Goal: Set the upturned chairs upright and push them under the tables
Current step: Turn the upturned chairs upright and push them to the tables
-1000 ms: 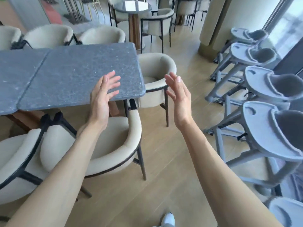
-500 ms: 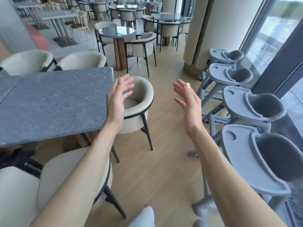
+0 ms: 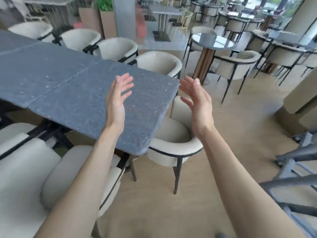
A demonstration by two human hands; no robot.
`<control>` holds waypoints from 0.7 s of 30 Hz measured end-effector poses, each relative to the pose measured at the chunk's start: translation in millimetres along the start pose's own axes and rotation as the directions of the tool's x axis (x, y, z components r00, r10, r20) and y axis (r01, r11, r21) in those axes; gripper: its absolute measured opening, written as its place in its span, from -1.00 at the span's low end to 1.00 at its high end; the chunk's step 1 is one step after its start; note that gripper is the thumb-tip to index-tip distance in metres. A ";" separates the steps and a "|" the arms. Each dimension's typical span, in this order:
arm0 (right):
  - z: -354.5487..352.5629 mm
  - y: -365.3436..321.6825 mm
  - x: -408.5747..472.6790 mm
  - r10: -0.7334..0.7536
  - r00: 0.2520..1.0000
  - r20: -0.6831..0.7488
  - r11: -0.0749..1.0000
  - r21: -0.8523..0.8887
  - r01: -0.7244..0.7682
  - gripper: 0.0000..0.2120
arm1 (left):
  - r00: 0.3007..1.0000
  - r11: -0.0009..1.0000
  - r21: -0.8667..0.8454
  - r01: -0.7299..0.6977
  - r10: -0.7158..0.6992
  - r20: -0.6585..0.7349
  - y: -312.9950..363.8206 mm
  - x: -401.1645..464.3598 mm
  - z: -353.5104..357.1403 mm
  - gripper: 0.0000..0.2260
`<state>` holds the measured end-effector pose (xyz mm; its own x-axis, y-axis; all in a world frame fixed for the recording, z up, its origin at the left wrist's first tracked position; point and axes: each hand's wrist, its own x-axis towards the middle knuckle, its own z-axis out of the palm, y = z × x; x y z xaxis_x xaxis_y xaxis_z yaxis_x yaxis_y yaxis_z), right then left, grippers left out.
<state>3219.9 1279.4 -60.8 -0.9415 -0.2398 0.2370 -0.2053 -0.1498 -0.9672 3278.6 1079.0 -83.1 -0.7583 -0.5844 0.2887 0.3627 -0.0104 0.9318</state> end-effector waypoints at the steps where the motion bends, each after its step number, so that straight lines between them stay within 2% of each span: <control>1: -4.1 5.1 16.8 0.009 1.000 0.028 0.999 0.032 -0.010 -0.50 | 0.999 1.000 0.029 -0.004 0.005 -0.033 -0.7 5.2 2.5 -0.47; 6: -52.6 34.4 100.3 0.011 0.987 0.162 0.992 0.119 -0.031 -0.53 | 0.985 0.990 0.139 -0.027 0.050 -0.164 -18.2 26.6 47.2 -0.48; 11: -140.0 61.1 193.1 0.024 0.955 0.296 0.988 0.138 -0.067 -0.61 | 0.948 0.971 0.214 -0.106 0.164 -0.273 -46.9 42.4 139.3 -0.48; 14: -181.4 58.3 244.0 0.087 0.913 0.399 0.981 0.124 -0.148 -0.61 | 0.920 0.973 0.224 -0.058 0.139 -0.366 -63.7 44.3 202.5 -0.48; 18: -223.7 54.2 318.0 0.084 0.866 0.493 0.978 0.123 -0.165 -0.60 | 0.886 0.976 0.217 0.012 0.090 -0.455 -92.1 57.8 279.7 -0.54; 21: -253.1 64.8 377.8 0.056 0.843 0.535 0.978 0.139 -0.153 -0.61 | 0.860 0.971 0.240 0.006 0.118 -0.497 -117.1 85.4 325.2 -0.54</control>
<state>2783.2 1421.9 -57.2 -0.6622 -0.7235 0.1949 -0.0194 -0.2435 -0.9697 2995.2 1294.1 -96.1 -0.3405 -0.9067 0.2489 0.2175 0.1816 0.9590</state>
